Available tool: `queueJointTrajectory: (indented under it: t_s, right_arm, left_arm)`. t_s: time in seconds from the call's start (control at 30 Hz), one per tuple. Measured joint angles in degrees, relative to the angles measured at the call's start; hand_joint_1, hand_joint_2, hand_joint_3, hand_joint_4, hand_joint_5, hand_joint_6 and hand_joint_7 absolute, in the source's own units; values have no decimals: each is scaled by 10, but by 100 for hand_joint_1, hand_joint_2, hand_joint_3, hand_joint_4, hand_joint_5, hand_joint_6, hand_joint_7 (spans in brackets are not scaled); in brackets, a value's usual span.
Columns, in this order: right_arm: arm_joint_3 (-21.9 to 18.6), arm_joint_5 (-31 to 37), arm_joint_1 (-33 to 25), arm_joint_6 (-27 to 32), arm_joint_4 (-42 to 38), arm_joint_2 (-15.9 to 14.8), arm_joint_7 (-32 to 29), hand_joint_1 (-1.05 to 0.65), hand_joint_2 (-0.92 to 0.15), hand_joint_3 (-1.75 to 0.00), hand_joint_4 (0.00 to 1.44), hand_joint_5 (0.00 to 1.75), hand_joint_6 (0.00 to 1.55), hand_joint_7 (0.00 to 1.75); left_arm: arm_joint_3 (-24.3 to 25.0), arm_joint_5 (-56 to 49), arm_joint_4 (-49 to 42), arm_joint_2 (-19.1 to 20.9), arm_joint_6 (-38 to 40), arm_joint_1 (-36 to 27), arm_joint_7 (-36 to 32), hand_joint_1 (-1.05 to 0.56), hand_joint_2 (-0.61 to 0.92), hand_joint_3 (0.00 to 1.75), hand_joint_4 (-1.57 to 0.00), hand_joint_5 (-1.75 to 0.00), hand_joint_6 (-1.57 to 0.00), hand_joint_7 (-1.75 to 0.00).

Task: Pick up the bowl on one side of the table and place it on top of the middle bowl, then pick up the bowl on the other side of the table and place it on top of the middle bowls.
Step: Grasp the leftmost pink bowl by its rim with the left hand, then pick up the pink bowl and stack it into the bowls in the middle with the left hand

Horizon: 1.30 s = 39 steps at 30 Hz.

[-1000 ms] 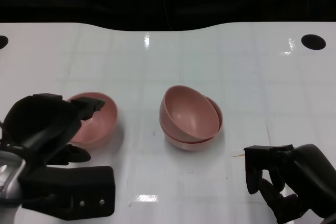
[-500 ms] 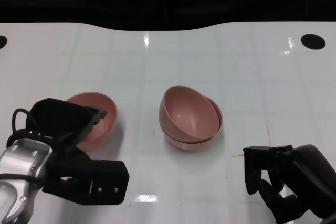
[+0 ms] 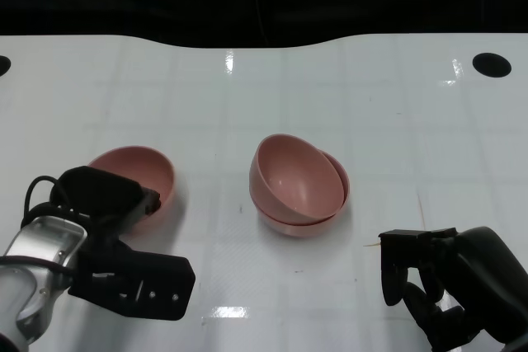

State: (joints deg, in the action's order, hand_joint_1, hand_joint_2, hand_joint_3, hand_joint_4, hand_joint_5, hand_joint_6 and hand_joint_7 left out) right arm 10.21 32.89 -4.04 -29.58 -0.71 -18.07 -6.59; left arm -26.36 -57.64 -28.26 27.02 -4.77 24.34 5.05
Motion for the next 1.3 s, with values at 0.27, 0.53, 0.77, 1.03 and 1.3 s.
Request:
queueJointTrajectory:
  t_s: [0.27, 0.53, 0.77, 1.03, 1.3]
  right_arm:
    - [1, 0, 0, 0, 1, 1, 0, -4, -11, -164, 100, 175, 84, 159]
    - [2, 1, 0, 0, 1, 1, 0, -5, -12, -164, 101, 175, 85, 158]
    - [2, 1, 0, 0, 1, 1, 0, -6, -11, -163, 101, 175, 84, 159]
    - [3, 1, 1, 0, 1, 1, 0, -6, -11, -163, 100, 175, 84, 160]
    - [4, 1, 0, 0, 1, 1, 0, -6, -12, -164, 100, 175, 83, 161]
  left_arm:
    - [-1, 35, -80, 1, -101, 25, -167, -24, 83, 64, -96, -175, -68, -172]
    - [4, 47, -91, 7, -111, 35, -210, -23, 64, 84, -93, -175, -62, -172]
    - [19, 65, -37, 26, -105, 36, -197, -25, 74, 63, -85, -175, -61, -172]
    - [40, 89, 68, 39, -85, 47, -99, -25, 79, 35, -85, -175, -68, -159]
    - [45, 105, 117, 37, -81, 60, -42, -25, 78, 36, -87, -175, -72, -160]
